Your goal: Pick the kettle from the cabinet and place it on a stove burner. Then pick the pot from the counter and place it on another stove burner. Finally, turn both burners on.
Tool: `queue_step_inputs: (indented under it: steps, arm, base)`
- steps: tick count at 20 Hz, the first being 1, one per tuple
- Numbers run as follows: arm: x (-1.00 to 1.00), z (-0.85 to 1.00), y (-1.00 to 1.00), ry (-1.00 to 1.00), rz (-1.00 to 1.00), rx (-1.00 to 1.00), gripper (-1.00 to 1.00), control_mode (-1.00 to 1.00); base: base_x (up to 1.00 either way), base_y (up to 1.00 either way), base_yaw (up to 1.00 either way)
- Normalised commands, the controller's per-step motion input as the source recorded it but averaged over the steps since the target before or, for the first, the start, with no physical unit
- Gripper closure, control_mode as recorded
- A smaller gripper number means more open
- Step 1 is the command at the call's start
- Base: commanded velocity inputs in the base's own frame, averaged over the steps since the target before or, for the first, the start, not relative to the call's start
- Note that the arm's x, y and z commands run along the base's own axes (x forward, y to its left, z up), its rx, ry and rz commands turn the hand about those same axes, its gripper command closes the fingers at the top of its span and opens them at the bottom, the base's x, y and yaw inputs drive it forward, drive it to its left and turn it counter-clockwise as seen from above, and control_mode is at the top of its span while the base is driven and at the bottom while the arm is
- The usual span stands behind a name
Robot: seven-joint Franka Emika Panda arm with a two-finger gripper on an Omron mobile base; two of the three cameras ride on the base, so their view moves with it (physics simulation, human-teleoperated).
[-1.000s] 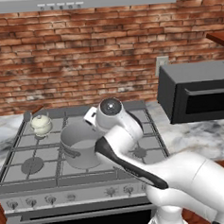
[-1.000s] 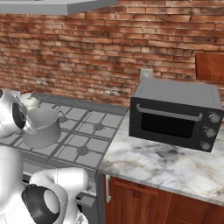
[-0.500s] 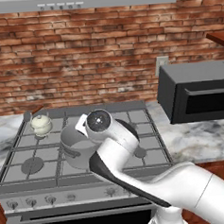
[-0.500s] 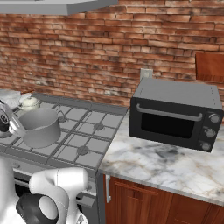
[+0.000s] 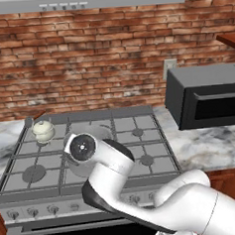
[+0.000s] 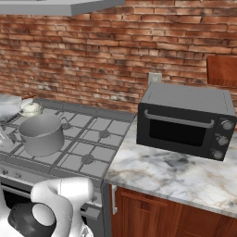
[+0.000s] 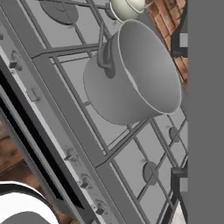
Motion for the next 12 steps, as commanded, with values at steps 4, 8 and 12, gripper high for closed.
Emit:
queue_step_inputs:
  steps: [4, 8, 12]
  arm:
    - [-0.45, -0.04, 0.18, -0.03, 0.01, -0.07, -1.00, -1.00]
    - [-0.37, -0.16, 0.10, 0.00, 0.03, -0.03, -1.00, -1.00]
    - [-0.24, -0.30, 0.12, 0.00, 0.03, -0.03, -1.00, -1.00]
  base:
    - [0.00, 0.00, 0.00]
    - [0.00, 0.00, 0.00]
    - [0.00, 0.00, 0.00]
